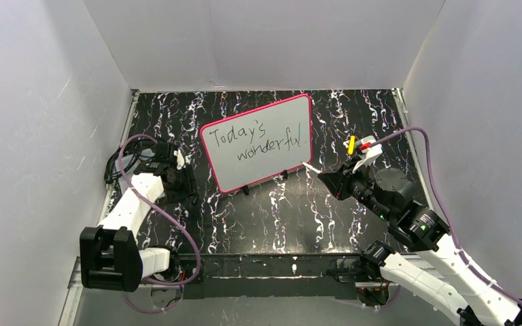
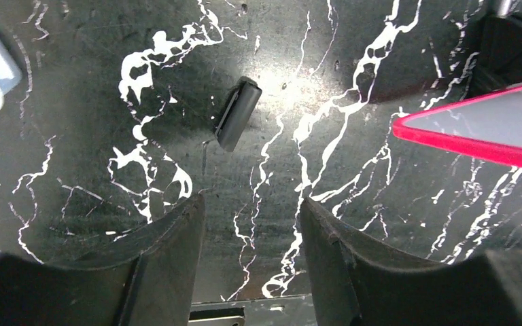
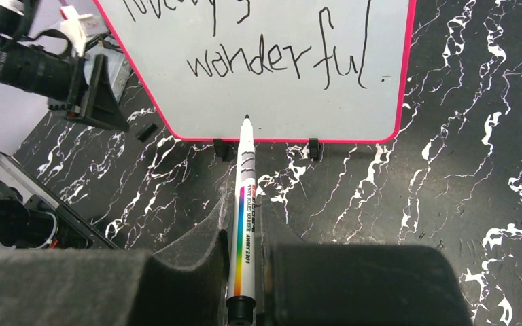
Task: Write a sentence on the whiteboard
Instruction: Close the whiteboard marker at the center of the board.
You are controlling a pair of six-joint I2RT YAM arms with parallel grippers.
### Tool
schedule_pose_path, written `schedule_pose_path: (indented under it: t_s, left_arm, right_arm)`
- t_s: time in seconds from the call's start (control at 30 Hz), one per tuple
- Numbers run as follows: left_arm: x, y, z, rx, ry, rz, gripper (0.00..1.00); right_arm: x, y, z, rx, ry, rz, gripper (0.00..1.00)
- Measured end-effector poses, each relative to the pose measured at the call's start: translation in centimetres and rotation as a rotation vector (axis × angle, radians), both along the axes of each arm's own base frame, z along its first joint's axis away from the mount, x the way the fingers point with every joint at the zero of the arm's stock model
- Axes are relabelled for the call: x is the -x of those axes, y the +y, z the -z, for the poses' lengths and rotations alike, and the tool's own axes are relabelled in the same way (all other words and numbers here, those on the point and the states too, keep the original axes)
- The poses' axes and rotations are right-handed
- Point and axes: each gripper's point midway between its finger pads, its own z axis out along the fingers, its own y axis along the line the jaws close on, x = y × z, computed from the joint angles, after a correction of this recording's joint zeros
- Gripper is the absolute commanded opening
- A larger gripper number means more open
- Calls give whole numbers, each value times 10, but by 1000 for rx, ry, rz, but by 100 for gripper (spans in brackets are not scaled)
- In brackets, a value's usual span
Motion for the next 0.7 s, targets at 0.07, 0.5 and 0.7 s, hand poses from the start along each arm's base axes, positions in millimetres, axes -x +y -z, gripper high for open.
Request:
schedule_pose_path:
  t_s: [0.07, 0.5, 0.7]
  left_arm:
    - [-1, -2, 8, -18, 26, 17, 50]
    - [-3, 2, 41, -168, 126, 65, 42]
    - [-18, 3, 46, -190, 130, 78, 36]
  right_arm:
    - [1, -1, -1, -2, -4, 1, 1]
    - [1, -2, -1, -1, -8, 3, 1]
    - [2, -4, 0, 3, -5, 6, 1]
